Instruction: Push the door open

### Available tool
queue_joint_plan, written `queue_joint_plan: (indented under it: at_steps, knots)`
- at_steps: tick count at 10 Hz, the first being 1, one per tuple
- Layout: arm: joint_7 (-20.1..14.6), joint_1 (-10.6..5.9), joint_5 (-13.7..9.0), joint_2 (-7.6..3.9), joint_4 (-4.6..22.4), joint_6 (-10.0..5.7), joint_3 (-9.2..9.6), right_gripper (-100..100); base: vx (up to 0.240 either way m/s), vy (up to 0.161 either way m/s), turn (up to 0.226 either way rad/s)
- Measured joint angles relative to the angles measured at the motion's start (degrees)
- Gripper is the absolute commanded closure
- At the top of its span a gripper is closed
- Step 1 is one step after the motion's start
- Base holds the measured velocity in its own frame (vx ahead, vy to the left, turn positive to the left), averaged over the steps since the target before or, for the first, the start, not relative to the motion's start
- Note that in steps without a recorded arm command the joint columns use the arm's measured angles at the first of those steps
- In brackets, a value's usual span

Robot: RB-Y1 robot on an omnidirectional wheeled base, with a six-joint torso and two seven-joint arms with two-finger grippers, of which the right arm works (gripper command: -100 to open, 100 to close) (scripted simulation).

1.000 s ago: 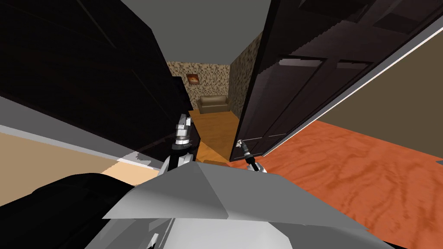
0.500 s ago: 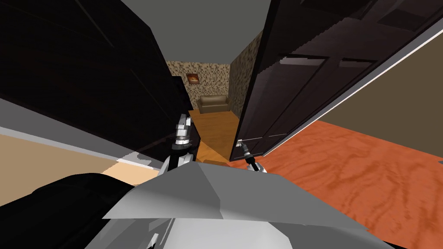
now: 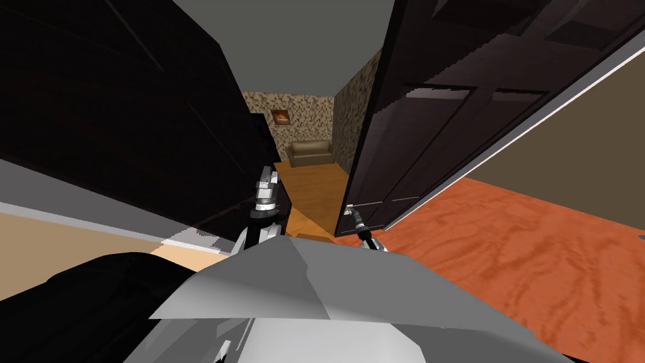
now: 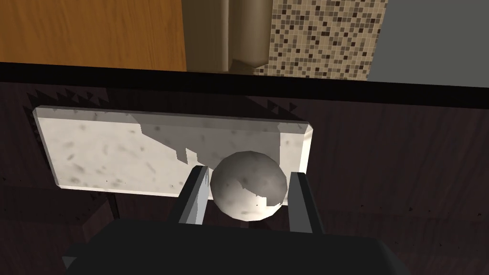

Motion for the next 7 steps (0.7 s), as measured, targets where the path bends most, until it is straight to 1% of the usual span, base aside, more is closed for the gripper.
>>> queue_joint_plan:
  at_steps: [2, 3, 4, 5, 6, 7]
  knots:
    - [0.67, -0.45, -0.75, 0.12, 0.77, -0.29, -0.81, 100, 0.200, 0.094, -0.036]
    - [1.11, -0.52, -1.14, 0.31, 0.71, -0.14, -1.24, 100, 0.200, 0.095, -0.046]
    - [1.71, -1.02, -1.67, 0.46, 1.30, -0.22, -1.86, 100, 0.211, 0.110, -0.050]
    - [2.04, -0.98, -2.13, 0.47, 1.00, 0.13, -2.34, 100, 0.213, 0.111, -0.049]
    - [2.56, -1.38, -2.73, 0.49, 1.60, 0.15, -3.05, 100, 0.196, 0.104, -0.047]
    - [3.27, -1.05, -3.32, 0.60, 1.61, -0.19, -3.74, 100, 0.179, 0.107, -0.085]
